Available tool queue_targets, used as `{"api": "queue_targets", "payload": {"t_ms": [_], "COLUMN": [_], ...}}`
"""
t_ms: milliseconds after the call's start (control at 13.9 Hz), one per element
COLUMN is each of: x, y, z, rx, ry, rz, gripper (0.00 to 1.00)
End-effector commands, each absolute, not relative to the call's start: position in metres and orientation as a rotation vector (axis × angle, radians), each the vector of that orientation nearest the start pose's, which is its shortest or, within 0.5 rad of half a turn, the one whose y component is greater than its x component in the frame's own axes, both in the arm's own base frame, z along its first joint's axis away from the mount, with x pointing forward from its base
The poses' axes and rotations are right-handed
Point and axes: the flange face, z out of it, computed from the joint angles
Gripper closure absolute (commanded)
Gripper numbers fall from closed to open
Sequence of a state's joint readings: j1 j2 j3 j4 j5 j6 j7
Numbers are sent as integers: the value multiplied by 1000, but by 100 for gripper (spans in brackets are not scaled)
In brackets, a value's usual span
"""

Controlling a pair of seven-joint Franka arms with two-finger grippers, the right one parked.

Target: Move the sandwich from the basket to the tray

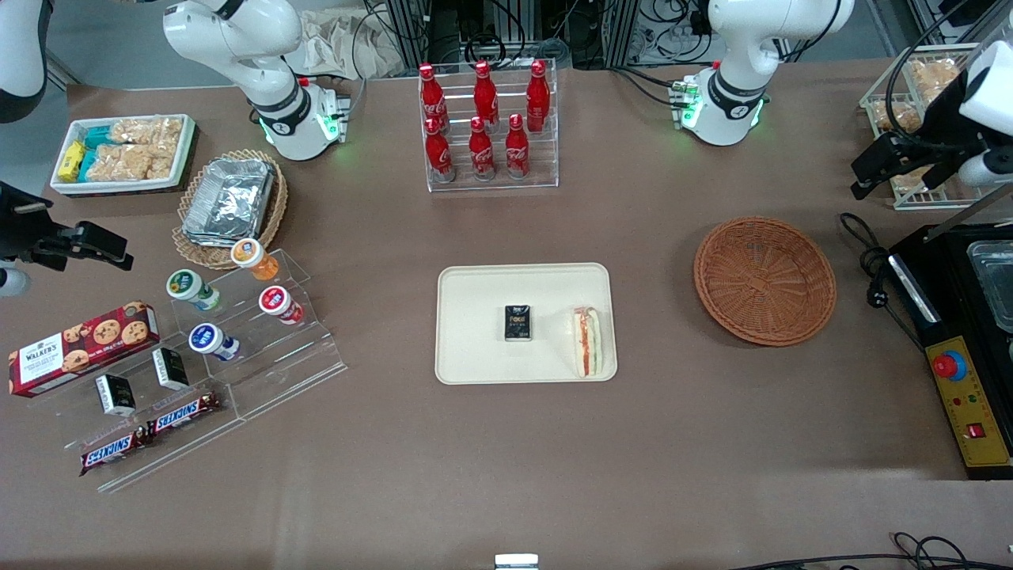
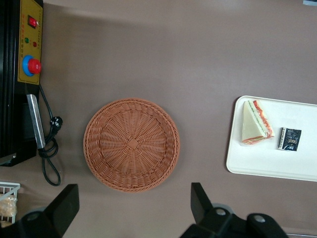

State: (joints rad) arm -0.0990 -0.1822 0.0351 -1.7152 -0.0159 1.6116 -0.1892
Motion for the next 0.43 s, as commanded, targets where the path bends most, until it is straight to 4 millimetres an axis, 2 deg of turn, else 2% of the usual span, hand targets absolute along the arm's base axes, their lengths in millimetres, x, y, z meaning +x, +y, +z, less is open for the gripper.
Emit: {"api": "queue_targets", "payload": {"t_ms": [0,144,360], "x": [511,511,512], "y": [-31,-30,-33], "z": [663,662,660], "rx": [-3168,-3165,-3159], "ry": [-31,112,108], "rz": [-106,-103,-96], "gripper": [0,0,0]}}
